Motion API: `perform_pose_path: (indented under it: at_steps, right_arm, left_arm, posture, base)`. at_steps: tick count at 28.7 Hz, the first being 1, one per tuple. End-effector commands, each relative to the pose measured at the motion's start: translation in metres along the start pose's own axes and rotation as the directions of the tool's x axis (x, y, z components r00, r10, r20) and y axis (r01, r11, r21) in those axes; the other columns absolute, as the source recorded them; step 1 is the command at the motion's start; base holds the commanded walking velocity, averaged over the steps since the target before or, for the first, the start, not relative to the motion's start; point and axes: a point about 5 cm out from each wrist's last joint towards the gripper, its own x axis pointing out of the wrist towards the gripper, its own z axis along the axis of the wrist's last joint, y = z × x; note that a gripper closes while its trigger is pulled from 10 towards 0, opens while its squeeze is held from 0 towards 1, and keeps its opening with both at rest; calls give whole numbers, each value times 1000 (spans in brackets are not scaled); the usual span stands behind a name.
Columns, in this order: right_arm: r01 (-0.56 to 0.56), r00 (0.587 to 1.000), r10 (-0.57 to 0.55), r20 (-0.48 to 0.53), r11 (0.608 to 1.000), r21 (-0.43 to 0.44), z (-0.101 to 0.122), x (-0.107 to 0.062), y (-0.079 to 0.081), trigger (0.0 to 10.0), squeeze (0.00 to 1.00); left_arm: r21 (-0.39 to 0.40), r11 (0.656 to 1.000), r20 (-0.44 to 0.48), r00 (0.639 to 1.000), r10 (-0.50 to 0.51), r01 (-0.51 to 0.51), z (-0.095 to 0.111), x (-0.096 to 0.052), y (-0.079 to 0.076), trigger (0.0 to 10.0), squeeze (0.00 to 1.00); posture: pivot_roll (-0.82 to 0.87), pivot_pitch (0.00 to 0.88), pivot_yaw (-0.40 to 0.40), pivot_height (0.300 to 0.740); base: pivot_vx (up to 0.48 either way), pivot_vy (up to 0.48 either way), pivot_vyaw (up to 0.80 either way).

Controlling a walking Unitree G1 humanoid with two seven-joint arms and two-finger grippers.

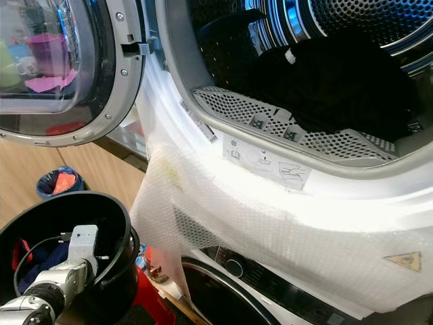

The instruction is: Clothes washing

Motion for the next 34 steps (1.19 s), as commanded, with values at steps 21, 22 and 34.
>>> perform_pose_path:
  at_steps: [21,22,34]
  right_arm:
    - [-100,994,103,-39,993,57,-4,0,9,10000,0]
    - [-100,994,103,-39,993,57,-4,0,9,10000,0]
    - [-96,994,99,-40,992,83,-2,1,8,10000,0]
  left_arm:
    - [-101,979,8,984,177,-175,5,-3,44,0,0]
    - [-101,979,8,984,177,-175,5,-3,44,0,0]
    - [-29,926,140,915,377,-377,26,-12,82,10000,0]
  posture:
    - [142,55,-60,740]
    - [142,55,-60,740]
    - [143,36,-52,740]
  base:
    - [0,0,0]
    - [0,0,0]
    - [0,0,0]
